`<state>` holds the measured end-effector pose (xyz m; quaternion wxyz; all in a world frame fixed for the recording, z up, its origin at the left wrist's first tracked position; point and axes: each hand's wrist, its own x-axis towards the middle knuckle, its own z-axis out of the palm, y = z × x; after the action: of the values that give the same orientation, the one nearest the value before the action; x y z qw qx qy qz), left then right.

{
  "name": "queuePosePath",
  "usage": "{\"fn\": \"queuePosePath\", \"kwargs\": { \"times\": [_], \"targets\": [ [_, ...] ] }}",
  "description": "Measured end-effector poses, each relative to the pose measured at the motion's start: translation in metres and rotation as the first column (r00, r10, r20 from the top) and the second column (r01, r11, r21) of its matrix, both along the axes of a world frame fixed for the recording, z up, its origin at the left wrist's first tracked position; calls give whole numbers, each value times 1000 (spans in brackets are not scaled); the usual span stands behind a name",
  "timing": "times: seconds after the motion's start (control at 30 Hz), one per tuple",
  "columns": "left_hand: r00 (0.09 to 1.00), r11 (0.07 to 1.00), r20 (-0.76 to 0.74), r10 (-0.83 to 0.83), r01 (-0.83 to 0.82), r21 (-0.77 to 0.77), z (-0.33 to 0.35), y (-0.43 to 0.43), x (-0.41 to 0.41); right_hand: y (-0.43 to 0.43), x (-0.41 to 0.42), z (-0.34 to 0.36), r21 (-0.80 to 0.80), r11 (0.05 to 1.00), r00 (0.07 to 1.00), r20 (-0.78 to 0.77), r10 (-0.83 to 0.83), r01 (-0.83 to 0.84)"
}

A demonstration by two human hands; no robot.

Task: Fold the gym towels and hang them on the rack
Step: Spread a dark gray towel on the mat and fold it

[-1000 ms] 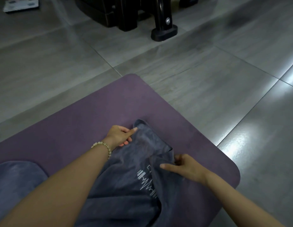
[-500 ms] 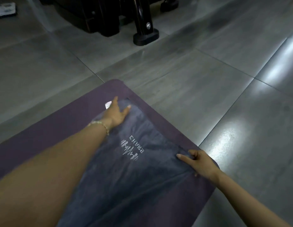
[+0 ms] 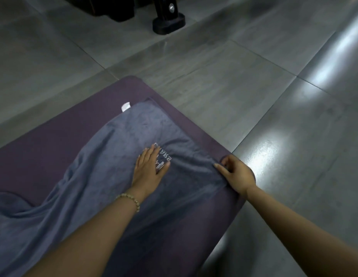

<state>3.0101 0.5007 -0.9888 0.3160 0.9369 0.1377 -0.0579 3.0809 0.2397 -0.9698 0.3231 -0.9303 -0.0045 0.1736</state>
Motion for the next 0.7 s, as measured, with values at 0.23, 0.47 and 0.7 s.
{"fn": "queuePosePath", "kwargs": {
  "times": [0.23,0.47,0.7],
  "targets": [
    [990,976,-57,132,-140,-170,33,50,-78,62,-32,6,-192,903,869,254,424,-385],
    [937,948,-184,297,-312,-61,72,167,-226,200,-120,19,-238,605,607,73,791,-760],
    [783,809,-256,567,-588,-6,95,258,-408,318,-221,53,-108,461,469,-66,881,-881]
  ]
}}
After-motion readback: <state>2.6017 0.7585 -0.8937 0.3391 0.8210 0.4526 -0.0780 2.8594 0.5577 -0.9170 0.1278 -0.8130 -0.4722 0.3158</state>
